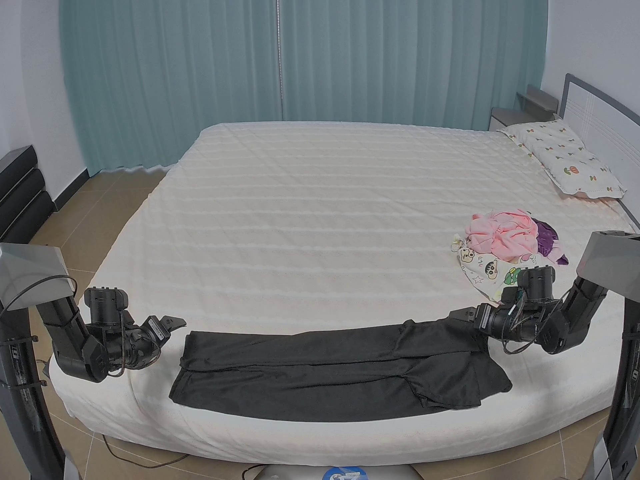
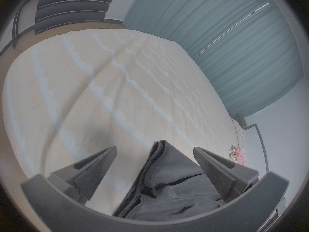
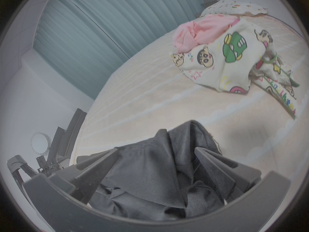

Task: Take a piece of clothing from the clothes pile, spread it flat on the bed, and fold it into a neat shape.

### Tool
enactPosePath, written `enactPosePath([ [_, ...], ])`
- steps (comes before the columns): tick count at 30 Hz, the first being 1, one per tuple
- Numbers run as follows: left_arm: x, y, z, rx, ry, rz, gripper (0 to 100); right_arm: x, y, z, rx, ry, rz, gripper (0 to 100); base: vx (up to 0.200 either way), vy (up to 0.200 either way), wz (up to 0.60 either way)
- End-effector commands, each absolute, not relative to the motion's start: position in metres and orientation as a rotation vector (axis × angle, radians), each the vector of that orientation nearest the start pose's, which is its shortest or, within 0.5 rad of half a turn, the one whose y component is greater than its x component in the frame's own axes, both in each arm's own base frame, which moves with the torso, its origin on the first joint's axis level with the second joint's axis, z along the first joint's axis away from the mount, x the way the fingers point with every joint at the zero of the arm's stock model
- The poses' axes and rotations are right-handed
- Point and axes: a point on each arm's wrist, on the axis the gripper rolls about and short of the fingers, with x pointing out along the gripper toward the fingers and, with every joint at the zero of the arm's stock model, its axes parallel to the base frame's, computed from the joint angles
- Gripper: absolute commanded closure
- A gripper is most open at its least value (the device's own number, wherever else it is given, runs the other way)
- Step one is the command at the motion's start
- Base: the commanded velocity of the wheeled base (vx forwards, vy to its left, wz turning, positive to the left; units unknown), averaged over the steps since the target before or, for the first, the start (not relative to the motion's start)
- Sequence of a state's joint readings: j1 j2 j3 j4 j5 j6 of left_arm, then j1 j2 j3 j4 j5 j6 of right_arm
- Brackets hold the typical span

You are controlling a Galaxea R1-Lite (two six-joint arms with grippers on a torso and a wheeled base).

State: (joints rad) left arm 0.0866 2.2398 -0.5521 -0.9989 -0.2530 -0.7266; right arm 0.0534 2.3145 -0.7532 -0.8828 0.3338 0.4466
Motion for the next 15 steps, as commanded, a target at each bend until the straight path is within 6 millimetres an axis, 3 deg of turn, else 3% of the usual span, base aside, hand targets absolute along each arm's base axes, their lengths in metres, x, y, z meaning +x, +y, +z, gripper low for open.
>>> enactPosePath([
  [1,0.319,0.022,-0.011,-0.816,0.71,0.086,0,0.358,0.029,-0.032,0.518,0.79,0.211,0,0.0,0.0,0.0],
  [2,0.318,0.021,-0.011,-0.819,0.717,0.082,0,0.359,0.029,-0.035,0.52,0.797,0.21,0,0.0,0.0,0.0],
  [3,0.317,0.021,-0.012,-0.819,0.719,0.081,0,0.359,0.029,-0.036,0.521,0.797,0.209,100,0.0,0.0,0.0],
  [15,0.312,0.022,-0.014,-0.822,0.735,0.091,0,0.348,0.022,-0.035,0.523,0.812,0.184,100,0.0,0.0,0.0],
])
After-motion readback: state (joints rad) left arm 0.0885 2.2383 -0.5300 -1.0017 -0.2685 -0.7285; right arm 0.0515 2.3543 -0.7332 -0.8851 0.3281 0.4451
